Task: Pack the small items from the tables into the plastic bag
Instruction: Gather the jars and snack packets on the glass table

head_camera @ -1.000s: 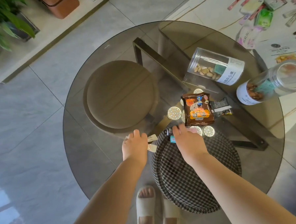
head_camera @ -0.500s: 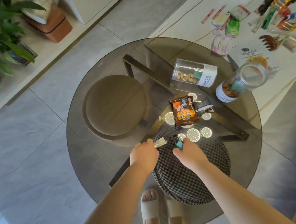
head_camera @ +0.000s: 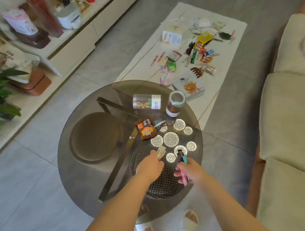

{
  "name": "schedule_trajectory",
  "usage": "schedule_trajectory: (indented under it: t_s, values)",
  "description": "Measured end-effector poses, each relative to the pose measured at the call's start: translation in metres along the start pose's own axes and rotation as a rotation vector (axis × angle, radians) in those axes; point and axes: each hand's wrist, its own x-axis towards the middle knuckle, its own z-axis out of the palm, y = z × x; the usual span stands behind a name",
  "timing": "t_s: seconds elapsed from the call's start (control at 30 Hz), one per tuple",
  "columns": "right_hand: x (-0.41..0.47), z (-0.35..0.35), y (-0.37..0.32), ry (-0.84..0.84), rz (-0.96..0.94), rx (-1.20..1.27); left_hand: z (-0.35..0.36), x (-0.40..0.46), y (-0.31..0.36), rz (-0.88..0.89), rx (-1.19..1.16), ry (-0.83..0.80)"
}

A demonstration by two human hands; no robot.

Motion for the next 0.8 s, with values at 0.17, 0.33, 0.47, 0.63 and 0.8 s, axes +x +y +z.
schedule_trajectory:
  t_s: [0.17,0.33,0.47,0.63,0.8]
  values:
    - [-0.057,-0.071,0.014,0.001,-0.096,0.086,0.011,-0.040,0.077,0.075,-0.012,-0.011]
    - [-0.098,-0.145,0.033,0.051,-0.154,0.133,0.040,-0.071,0.153,0.127,0.005,0.001]
    - [-0.127,-0.206,0.048,0.096,-0.168,0.142,0.069,-0.090,0.212,0.137,-0.102,0.035]
    - [-0.150,-0.273,0.060,0.158,-0.206,0.178,0.090,-0.102,0.272,0.198,-0.204,0.121]
    - [-0.158,-0.319,0.052,0.245,-0.222,0.258,0.092,-0.107,0.323,0.202,-0.323,0.108]
